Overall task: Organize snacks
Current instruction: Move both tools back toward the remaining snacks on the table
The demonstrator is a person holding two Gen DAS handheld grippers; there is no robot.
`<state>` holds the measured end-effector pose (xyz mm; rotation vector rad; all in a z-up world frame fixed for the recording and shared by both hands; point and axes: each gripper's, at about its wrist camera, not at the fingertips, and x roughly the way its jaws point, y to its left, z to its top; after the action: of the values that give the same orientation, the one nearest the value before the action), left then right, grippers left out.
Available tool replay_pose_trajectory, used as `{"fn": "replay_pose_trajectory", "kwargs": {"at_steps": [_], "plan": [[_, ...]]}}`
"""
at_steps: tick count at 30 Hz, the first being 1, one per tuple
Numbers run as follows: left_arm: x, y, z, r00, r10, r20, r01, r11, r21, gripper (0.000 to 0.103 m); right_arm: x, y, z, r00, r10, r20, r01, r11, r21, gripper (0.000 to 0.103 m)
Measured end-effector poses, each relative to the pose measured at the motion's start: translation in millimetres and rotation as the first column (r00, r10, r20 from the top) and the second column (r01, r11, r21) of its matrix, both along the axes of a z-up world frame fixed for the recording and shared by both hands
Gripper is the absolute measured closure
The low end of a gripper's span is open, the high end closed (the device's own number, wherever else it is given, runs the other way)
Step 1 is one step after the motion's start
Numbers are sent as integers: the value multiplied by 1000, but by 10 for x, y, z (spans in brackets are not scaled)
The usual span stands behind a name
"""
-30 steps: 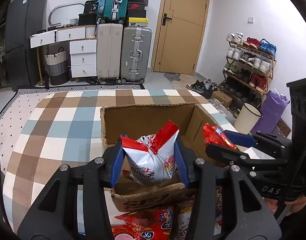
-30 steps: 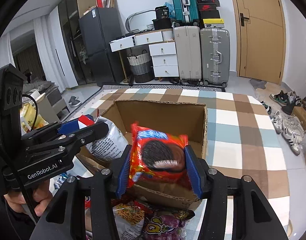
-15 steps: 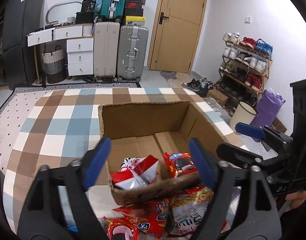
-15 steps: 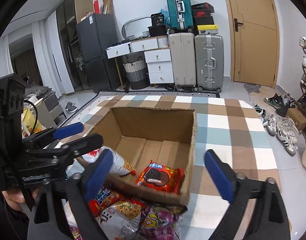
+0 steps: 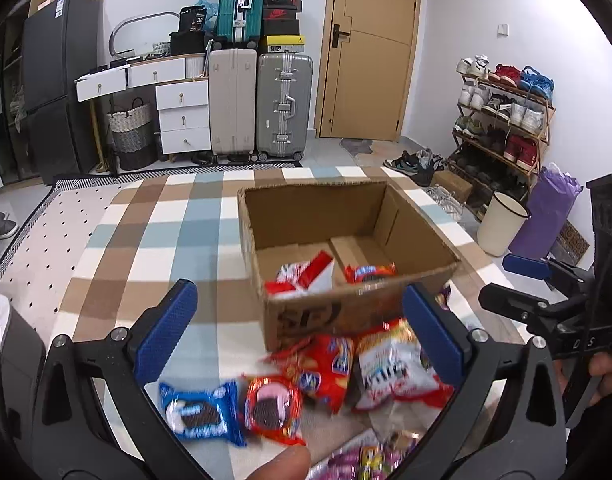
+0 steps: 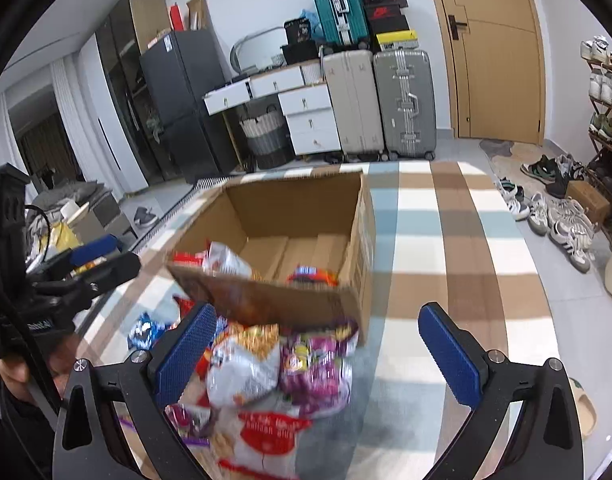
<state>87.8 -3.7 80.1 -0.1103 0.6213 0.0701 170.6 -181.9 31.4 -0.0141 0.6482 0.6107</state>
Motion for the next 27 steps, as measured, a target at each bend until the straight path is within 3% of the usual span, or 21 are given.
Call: {"fn": "replay_pose_trajectory", "kwargs": {"at_steps": [11, 15, 27], "plan": [[-577, -75, -197, 998, 27, -57, -29, 999, -30, 1, -422, -14, -171, 999, 30, -26, -30, 1000, 3, 0], [-698, -67, -283, 997, 43, -68, -46, 998, -42, 1, -458, 0, -249, 996, 48, -74, -47, 999, 13, 0], [-906, -185, -525, 990, -74, -121, 64, 994, -84, 5, -613, 68, -578, 987, 72, -144, -79, 996, -45, 0]]}}
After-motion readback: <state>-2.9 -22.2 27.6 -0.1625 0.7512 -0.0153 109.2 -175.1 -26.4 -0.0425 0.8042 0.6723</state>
